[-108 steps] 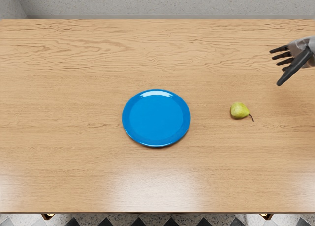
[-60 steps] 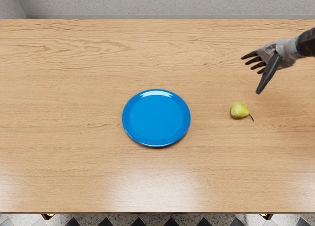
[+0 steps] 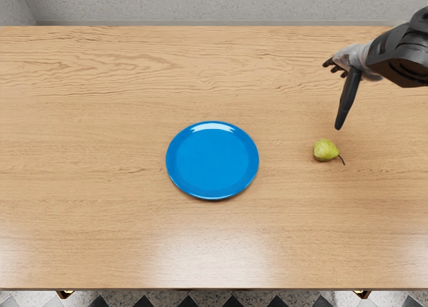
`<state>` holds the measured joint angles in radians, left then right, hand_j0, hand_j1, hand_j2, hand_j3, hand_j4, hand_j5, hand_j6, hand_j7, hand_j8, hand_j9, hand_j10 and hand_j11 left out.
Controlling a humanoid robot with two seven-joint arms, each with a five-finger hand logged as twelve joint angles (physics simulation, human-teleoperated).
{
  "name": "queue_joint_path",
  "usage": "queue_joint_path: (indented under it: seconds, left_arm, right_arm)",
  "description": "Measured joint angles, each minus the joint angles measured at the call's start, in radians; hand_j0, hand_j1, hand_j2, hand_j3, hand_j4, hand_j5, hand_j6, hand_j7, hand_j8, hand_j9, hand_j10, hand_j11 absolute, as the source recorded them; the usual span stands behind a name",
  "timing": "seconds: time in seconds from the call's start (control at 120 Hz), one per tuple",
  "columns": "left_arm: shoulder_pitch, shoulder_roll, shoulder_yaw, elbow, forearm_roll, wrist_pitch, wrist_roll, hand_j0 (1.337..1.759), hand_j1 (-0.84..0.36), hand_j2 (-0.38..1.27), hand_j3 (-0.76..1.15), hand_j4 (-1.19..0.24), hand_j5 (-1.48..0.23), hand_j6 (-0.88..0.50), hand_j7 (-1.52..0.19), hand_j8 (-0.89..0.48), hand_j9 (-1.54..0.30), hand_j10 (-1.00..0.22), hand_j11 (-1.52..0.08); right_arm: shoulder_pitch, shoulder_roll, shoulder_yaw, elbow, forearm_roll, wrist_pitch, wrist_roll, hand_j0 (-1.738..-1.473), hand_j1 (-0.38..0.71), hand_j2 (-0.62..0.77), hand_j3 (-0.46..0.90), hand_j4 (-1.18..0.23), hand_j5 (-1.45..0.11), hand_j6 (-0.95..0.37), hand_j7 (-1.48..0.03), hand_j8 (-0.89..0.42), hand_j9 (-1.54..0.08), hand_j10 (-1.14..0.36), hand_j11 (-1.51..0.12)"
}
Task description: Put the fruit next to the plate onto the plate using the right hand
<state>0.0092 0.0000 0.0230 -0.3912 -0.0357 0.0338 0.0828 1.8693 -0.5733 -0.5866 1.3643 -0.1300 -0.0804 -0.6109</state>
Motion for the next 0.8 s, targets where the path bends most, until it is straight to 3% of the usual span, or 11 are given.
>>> queue_joint_path:
  seconds: [0.2,0.517,0.8]
  left_arm:
    - [0.0,0.0,0.0,0.0,0.0,0.0,0.0,1.658,0.34,0.0,0.0,0.0,-0.01,0.0,-0.01,0.0,-0.01,0.0,-0.01]
    - [0.0,0.0,0.0,0.0,0.0,0.0,0.0,1.658,0.34,0.0,0.0,0.0,-0.01,0.0,-0.01,0.0,-0.01,0.0,-0.01]
    - [0.0,0.0,0.0,0.0,0.0,0.0,0.0,1.658,0.34,0.0,0.0,0.0,-0.01,0.0,-0.01,0.0,-0.01,0.0,-0.01]
  right_arm:
    - [-0.09,0.063,-0.03,0.04,-0.036,-0.225,0.0,-1.658,-0.35,0.0,0.0,0.0,0.0,0.0,0.0,0.0,0.0,0.0,0.0]
    - [-0.2,0.165,-0.043,0.048,-0.071,-0.441,0.0,-1.658,-0.35,0.0,0.0,0.0,0.0,0.0,0.0,0.0,0.0,0.0,0.0]
    - [-0.252,0.202,-0.051,0.047,-0.108,-0.524,0.0,-1.658,-0.34,0.0,0.0,-0.01,-0.01,-0.01,-0.01,-0.01,-0.01,-0.01,-0.01]
